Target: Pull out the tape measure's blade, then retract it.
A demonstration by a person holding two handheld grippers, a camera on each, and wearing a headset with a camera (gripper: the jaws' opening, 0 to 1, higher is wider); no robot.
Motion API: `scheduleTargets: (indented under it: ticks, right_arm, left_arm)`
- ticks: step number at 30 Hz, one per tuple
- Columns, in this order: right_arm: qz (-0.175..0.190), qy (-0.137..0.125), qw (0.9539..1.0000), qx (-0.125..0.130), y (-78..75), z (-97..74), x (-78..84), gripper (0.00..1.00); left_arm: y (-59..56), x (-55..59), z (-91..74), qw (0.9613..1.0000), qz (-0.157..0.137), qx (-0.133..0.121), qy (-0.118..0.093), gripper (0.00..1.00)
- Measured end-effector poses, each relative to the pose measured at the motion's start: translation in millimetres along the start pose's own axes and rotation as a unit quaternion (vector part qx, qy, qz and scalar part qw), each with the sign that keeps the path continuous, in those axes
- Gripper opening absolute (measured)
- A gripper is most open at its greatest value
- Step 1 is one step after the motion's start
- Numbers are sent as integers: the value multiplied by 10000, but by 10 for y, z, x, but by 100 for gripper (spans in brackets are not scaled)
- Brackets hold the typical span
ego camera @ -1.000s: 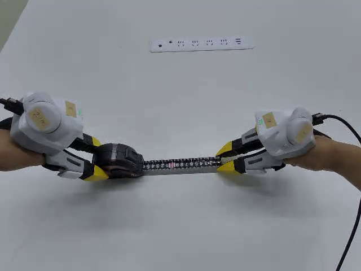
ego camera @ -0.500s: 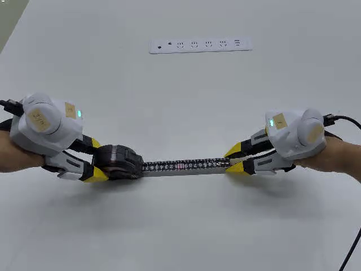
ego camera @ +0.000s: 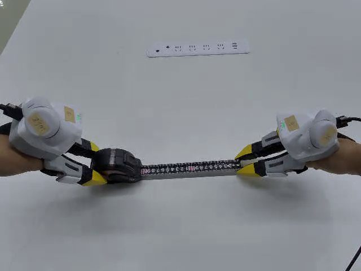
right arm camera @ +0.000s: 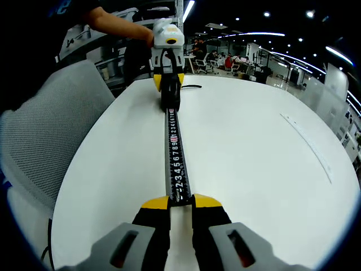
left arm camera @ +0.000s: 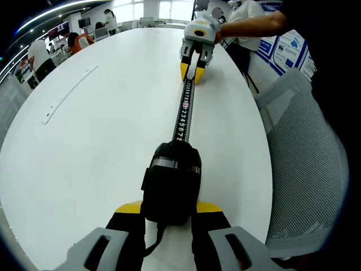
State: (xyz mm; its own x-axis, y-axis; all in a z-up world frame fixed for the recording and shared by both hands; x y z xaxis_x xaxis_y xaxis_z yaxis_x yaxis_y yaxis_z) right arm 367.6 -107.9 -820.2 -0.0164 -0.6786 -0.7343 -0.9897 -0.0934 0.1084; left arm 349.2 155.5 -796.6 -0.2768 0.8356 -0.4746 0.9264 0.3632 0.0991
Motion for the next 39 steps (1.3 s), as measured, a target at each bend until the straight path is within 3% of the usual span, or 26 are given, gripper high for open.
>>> scheduleTargets:
  ticks: [18, 39]
  right_arm:
    - [68, 171, 9998, 100, 21, -140, 132, 12]
    - [-95, 486, 9987, 102, 46, -137, 151, 14]
  left_arm:
    - [7, -5, 4, 10000, 36, 22, 62, 28]
    - [-6, -31, 12, 9998, 189, 2, 79, 29]
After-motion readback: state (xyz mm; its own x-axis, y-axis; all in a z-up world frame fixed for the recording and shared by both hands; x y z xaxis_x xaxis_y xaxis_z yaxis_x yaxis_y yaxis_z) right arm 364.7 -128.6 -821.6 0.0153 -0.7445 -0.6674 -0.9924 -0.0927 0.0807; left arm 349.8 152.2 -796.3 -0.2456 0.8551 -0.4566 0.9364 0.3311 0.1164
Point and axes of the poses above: the centre of the closed fingertips' face, and the gripper's own axes: z roughly forward along the fingers, y roughly to its left, x roughly out of its underside, the point moved 1 cm from there along -z, roughly backward along the fingers, and after that the axes turned 10 degrees about -x, right-handed, at the moved point
